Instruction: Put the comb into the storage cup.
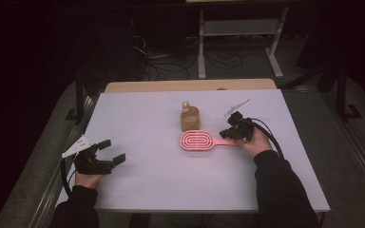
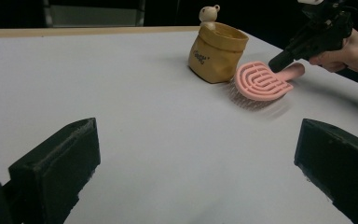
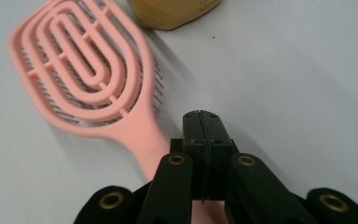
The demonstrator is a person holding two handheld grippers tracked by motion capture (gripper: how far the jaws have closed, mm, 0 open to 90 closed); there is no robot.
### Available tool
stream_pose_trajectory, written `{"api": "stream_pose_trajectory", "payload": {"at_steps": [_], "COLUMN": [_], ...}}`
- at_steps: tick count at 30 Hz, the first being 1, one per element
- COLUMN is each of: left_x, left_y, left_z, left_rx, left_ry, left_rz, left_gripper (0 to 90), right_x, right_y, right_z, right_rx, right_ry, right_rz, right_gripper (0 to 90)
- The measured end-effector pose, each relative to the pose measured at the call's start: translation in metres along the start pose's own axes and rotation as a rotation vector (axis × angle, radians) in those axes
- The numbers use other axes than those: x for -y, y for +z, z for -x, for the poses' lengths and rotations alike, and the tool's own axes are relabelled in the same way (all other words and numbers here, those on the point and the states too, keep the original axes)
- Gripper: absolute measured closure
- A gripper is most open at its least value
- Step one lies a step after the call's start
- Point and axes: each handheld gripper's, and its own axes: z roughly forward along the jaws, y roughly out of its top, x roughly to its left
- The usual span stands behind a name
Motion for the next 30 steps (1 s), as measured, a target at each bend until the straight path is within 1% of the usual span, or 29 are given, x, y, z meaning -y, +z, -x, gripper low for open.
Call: {"api": "stream_pose_trajectory", "payload": {"at_steps": [9, 13, 23, 25, 30], "left_x": [0.0, 0.0, 0.0, 0.0, 0.0], "left_y": [0.0, 0.0, 0.001, 0.001, 0.001], "left_z": [0.0, 0.0, 0.0, 0.0, 0.0], "left_rx": [-0.001, 0.0, 0.0, 0.001, -0.001], "left_ry": [0.0, 0.0, -0.001, -0.001, -0.002], "left_rz": [-0.002, -0.004, -0.008, -0.008, -0.009], "left_gripper": [0.0, 0.0, 0.0, 0.0, 0.0], "right_x": [0.007, 0.009, 0.009, 0.008, 0.006], "right_y": [-0.004, -0.007, -0.022, -0.025, -0.031], "right_z": [-0.004, -0.006, -0.013, -0.015, -0.018], "right_rx": [-0.008, -0.015, -0.006, -0.01, -0.016], "right_ry": [-0.01, -0.008, -0.044, -0.059, -0.079], "right_rz": [-0.002, -0.011, -0.001, 0.002, 0.006], "right_gripper": [88.7, 88.7, 88.7, 88.6, 88.2]}}
